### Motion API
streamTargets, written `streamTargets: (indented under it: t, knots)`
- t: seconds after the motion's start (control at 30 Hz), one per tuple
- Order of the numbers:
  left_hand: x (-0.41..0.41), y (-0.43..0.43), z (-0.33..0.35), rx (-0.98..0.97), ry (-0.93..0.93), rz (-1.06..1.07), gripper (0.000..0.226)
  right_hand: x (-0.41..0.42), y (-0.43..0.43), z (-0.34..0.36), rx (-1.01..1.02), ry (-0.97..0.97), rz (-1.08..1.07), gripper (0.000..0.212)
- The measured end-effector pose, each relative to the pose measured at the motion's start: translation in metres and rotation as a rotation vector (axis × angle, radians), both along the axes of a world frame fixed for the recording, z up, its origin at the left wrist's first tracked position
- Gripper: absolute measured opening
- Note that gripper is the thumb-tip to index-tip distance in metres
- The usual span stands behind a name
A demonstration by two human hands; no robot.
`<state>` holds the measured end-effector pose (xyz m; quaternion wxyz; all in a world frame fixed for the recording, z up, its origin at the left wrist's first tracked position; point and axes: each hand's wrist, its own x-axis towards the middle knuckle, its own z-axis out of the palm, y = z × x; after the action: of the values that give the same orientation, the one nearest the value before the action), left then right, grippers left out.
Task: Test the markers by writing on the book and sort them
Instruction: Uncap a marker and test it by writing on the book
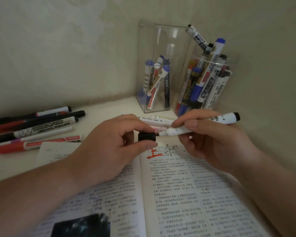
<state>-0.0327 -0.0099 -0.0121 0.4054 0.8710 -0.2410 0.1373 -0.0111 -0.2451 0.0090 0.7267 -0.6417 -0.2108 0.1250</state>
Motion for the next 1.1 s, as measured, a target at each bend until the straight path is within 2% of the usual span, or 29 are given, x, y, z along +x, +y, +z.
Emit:
streamTargets:
  t: [0.13, 0.23, 0.3, 0.37, 0.47, 0.6, 0.67, 0.8, 0.93, 1.0, 1.1]
  knots:
    - [-0.001, 0.0, 0.0, -0.057, -0.028, -0.032, 0.018, 0.0, 0.003, -0.001, -0.023, 0.0, 0.025, 0.018]
    - [-0.001, -0.001, 0.0, -0.09, -0.021, -0.037, 0.018, -0.002, 0.005, -0.004, -0.015, -0.055, 0.056, 0.029]
    - [-0.001, 0.0, 0.001, -0.121, 0.025, -0.068, 0.022, -0.005, 0.007, -0.003, -0.006, -0.083, 0.04, 0.023]
    - [-0.001, 0.0, 0.002, -0.071, 0.033, -0.089, 0.03, -0.006, 0.008, 0.0, -0.009, -0.077, 0.02, 0.019]
    - [-0.001, 0.0, 0.003, 0.108, -0.06, -0.087, 0.026, -0.01, 0.01, 0.006, -0.066, -0.099, -0.014, 0.024]
    - [-0.003, 0.001, 0.002, 0.146, -0.183, -0.057, 0.02, -0.017, 0.015, 0.006, -0.082, -0.097, -0.086, 0.025]
    - [-0.004, 0.001, 0.003, 0.12, -0.237, -0.058, 0.013, -0.02, 0.017, 0.007, -0.063, -0.08, -0.092, 0.031]
    - [-0.008, 0.0, 0.005, 0.106, -0.262, -0.051, 0.014, -0.026, 0.021, 0.014, -0.048, -0.043, -0.11, 0.045]
    - [-0.005, -0.003, 0.005, 0.081, -0.088, -0.014, 0.02, -0.025, 0.035, 0.027, -0.19, -0.042, -0.19, 0.066]
    - [-0.004, -0.003, 0.004, 0.138, -0.006, -0.011, 0.023, -0.023, 0.044, 0.042, -0.307, -0.103, -0.267, 0.056]
    - [-0.003, 0.0, 0.003, 0.341, 0.105, 0.023, 0.034, -0.017, 0.066, 0.076, -0.587, -0.312, -0.32, 0.019]
